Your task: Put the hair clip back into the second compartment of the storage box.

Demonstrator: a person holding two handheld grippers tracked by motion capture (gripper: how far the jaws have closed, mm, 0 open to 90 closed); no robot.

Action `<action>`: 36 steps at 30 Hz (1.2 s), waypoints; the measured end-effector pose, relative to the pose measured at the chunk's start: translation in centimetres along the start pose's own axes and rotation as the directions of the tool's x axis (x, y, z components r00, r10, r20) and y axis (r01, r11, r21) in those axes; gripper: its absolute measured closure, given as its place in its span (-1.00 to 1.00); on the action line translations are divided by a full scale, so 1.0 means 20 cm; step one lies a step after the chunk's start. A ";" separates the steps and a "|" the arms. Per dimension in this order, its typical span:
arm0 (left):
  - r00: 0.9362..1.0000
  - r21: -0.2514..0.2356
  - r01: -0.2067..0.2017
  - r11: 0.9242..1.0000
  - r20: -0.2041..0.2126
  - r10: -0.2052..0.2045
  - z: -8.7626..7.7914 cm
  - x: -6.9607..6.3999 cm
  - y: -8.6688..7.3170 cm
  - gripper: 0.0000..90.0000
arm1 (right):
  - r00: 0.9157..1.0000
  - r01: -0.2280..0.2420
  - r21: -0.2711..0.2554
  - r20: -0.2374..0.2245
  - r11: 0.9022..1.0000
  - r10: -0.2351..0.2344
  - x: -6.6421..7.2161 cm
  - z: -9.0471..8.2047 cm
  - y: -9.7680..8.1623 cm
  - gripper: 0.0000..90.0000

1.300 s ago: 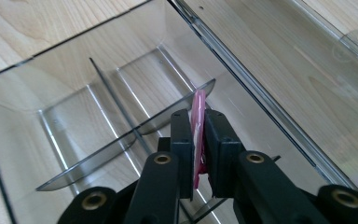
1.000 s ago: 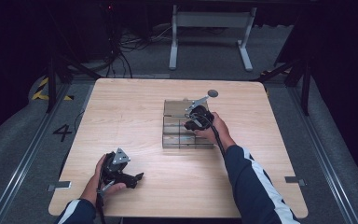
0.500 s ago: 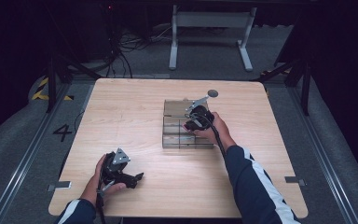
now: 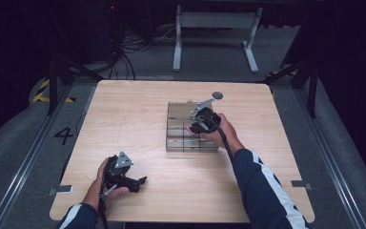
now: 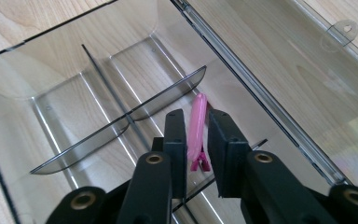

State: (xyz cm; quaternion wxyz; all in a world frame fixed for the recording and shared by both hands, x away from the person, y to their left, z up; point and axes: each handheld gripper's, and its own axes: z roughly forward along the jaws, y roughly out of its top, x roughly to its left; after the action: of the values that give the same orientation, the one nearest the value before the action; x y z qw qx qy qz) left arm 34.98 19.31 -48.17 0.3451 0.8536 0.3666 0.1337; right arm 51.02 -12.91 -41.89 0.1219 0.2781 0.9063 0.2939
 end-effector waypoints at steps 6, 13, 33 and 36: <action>1.000 0.002 -0.004 1.000 0.000 0.004 0.00 0.00 0.00 -0.99 | 1.000 0.006 0.017 0.002 1.000 -0.006 0.02 -0.04 -0.01 0.61; 1.000 0.001 -0.003 1.000 0.000 0.003 0.00 0.00 0.00 -0.99 | 0.999 0.031 0.016 0.008 0.999 -0.031 0.06 -0.08 -0.02 0.44; 1.000 0.001 0.002 1.000 -0.002 -0.002 0.00 0.00 0.00 -0.99 | 0.999 0.025 -0.001 0.023 1.000 -0.025 0.10 -0.20 -0.11 0.06; 1.000 0.001 0.001 1.000 -0.002 -0.001 0.00 0.00 0.00 -0.99 | 0.999 0.028 -0.002 0.030 1.000 -0.028 0.10 -0.23 -0.12 0.03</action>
State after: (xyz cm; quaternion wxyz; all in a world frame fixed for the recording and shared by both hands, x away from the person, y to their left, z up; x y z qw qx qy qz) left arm 34.96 19.31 -48.16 0.3443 0.8534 0.3676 0.1342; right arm 46.56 -15.57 -39.81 0.1399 0.2697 0.9079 0.2889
